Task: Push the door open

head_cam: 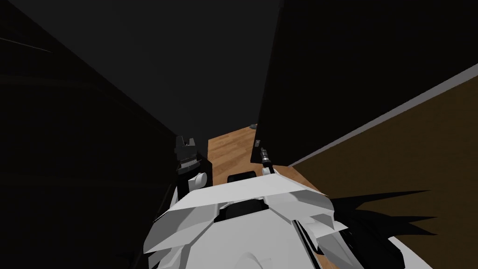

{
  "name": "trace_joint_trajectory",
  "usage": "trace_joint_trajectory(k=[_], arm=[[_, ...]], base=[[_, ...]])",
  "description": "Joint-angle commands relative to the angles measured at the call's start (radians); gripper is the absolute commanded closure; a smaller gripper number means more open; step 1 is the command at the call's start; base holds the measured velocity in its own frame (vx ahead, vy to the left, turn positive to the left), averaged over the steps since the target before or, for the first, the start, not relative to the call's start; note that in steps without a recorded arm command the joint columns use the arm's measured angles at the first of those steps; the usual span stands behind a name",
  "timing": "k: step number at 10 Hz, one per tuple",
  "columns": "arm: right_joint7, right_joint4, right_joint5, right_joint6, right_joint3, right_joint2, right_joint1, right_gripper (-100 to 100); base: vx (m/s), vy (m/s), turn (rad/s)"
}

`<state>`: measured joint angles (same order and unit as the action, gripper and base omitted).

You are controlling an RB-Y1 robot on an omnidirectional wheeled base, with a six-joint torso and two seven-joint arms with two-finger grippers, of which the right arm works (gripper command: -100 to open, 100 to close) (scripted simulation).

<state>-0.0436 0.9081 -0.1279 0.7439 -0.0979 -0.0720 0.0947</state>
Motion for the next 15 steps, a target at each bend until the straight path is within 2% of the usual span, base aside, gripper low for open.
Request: trace_joint_trajectory(k=[1,3,4,8,14,15], arm=[[0.002,0.01,-0.002,-0.005,0.001,0.008,0.005,-100],[0.004,0.02,-0.006,-0.01,0.003,0.022,0.009,-100],[0.003,0.02,-0.005,-0.01,0.002,0.019,0.009,-100],[-0.001,0.009,-0.008,0.002,-0.006,0.01,0.005,-100],[-0.005,-0.007,-0.012,0.018,-0.016,0.019,0.0,-100],[-0.005,-0.007,-0.012,0.018,-0.016,0.019,0.0,100]], base=[[-0.191,0.127,-0.04],[-0.249,0.124,-0.045],[-0.113,0.057,-0.017],[0.188,-0.034,0.025],[0.205,-0.051,0.024],[-0.017,0.006,0.006]])
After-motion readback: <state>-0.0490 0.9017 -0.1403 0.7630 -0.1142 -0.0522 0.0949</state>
